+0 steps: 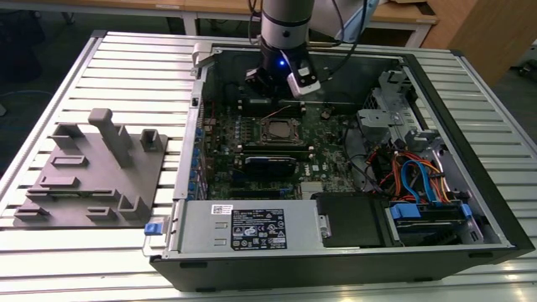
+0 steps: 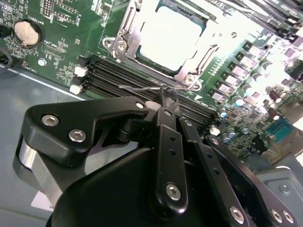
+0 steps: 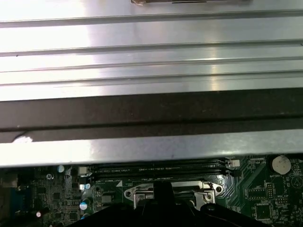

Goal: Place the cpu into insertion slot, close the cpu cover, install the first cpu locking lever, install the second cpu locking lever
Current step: 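Install the first cpu locking lever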

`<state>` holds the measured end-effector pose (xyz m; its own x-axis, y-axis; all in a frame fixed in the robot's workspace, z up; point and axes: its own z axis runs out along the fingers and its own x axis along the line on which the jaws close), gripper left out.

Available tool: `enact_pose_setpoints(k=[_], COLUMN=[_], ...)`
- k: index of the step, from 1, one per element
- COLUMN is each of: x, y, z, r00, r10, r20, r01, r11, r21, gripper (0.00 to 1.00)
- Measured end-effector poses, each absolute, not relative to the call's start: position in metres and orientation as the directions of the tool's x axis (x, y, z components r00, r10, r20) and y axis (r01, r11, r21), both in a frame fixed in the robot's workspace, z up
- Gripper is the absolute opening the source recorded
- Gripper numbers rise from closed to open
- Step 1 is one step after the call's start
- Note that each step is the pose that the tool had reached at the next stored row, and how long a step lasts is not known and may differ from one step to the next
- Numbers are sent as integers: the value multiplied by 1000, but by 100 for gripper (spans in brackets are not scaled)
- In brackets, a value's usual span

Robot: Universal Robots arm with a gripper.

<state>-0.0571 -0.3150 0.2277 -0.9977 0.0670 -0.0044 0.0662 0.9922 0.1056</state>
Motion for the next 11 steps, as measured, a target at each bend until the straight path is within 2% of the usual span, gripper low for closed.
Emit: enact_pose_setpoints(k=[11], x=[-56], y=[-315], z=[226], r00=[-998], r10=[67], r20=[-4], r01=[66], r11=[992], r21=[106], gripper=[11])
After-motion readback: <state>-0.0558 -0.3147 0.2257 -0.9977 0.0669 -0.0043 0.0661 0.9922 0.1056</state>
